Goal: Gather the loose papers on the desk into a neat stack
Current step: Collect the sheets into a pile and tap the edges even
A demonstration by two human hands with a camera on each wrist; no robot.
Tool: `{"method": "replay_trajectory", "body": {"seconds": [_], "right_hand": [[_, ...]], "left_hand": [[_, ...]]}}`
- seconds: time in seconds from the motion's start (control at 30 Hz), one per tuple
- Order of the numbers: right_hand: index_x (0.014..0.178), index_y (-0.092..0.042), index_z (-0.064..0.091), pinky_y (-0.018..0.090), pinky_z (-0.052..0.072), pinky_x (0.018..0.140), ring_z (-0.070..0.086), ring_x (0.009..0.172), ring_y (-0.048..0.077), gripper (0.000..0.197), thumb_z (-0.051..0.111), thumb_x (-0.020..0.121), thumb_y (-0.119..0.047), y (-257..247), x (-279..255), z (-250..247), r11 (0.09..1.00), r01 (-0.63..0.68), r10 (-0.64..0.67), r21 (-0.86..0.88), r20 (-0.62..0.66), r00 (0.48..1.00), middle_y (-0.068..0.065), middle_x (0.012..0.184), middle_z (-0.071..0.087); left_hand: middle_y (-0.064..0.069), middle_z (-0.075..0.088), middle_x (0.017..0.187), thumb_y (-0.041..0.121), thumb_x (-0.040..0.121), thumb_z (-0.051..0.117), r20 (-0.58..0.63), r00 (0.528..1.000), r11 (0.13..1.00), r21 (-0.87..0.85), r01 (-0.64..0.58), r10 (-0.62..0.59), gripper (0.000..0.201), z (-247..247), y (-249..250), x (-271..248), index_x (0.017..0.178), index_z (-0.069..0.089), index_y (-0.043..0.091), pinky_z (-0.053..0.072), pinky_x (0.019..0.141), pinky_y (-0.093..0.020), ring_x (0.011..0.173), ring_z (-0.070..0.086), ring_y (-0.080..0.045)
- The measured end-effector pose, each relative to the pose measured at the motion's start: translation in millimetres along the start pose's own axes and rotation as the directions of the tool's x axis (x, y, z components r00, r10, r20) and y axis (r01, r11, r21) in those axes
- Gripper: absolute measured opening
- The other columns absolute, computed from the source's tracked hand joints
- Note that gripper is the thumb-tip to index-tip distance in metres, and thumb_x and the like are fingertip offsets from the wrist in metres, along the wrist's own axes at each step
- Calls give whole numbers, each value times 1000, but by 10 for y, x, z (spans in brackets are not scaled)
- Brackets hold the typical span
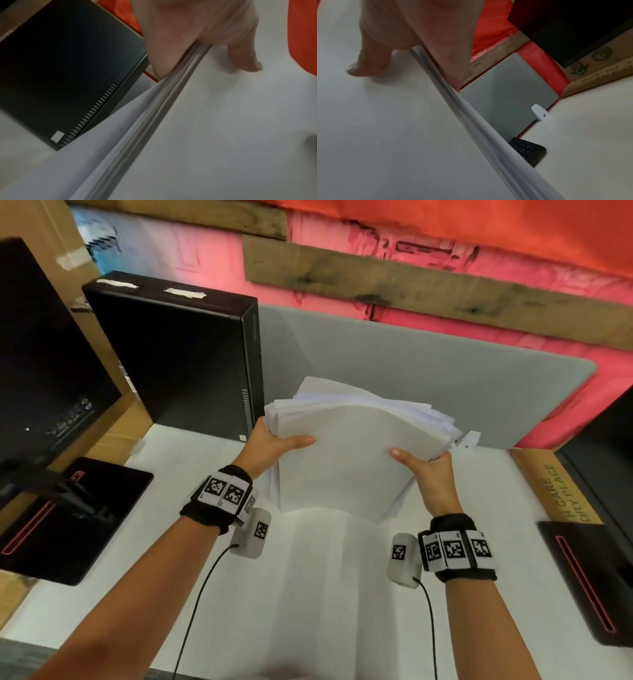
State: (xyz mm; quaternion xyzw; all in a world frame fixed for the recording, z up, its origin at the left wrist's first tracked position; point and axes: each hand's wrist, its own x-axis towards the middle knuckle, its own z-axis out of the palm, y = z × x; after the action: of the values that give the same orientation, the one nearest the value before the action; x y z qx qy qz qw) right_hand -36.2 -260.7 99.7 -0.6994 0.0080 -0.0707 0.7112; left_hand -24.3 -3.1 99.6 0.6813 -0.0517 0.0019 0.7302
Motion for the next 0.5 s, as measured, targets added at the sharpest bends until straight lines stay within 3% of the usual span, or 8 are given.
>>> {"method": "replay_trajectory", "body": {"seconds": [0.07, 0.17, 0.27, 0.4, 0.5], "right_hand": [[91, -26, 63, 12, 51, 65, 67, 77, -4, 34, 69, 74, 3, -53, 30, -20, 1000, 12, -11, -11, 28, 1000, -12, 83, 72], [91, -28, 62, 17, 53, 69, 67, 77, -3, 34, 70, 74, 1, -76, 66, 6, 999, 5, -2, -53, 63, 998, -5, 92, 68], [86, -26, 61, 13, 52, 64, 65, 69, -6, 30, 70, 75, 1, -169, 59, 84, 999, 38, -38, -38, -12, 999, -2, 90, 66], [87, -21, 61, 12, 51, 62, 66, 70, -5, 23, 67, 79, 0, -345, 9, 90, 990, 139, -136, 20, -83, 987, -16, 75, 71], [95, -20, 60, 11, 50, 63, 66, 73, -6, 25, 67, 79, -1, -333, -39, 78, 992, 122, -122, -30, -26, 992, -16, 81, 70]], "left_hand": [[16, 72, 86, -5, 74, 68, 5, 1000, 1000, 7, -24, 24, 42, -13, 57, 48, 97, 60, 29, 57, 76, -21, 86, 68, 0], [11, 69, 94, -1, 75, 69, 14, 999, 999, 12, -52, 52, 40, 12, 133, 97, 99, 60, 28, 56, 74, -20, 87, 68, -1], [15, 72, 85, -1, 76, 67, -14, 994, 994, 15, -107, 107, 35, 40, 243, 108, 95, 62, 28, 55, 76, -23, 86, 68, -2], [19, 72, 84, -9, 75, 64, -39, 979, 979, -29, -200, 198, 38, 14, 371, 79, 96, 60, 23, 56, 81, -22, 88, 67, -1], [17, 73, 86, -1, 71, 71, -16, 987, 986, -47, -161, 160, 36, -26, 276, 6, 96, 62, 23, 56, 78, -20, 88, 67, -2]]}}
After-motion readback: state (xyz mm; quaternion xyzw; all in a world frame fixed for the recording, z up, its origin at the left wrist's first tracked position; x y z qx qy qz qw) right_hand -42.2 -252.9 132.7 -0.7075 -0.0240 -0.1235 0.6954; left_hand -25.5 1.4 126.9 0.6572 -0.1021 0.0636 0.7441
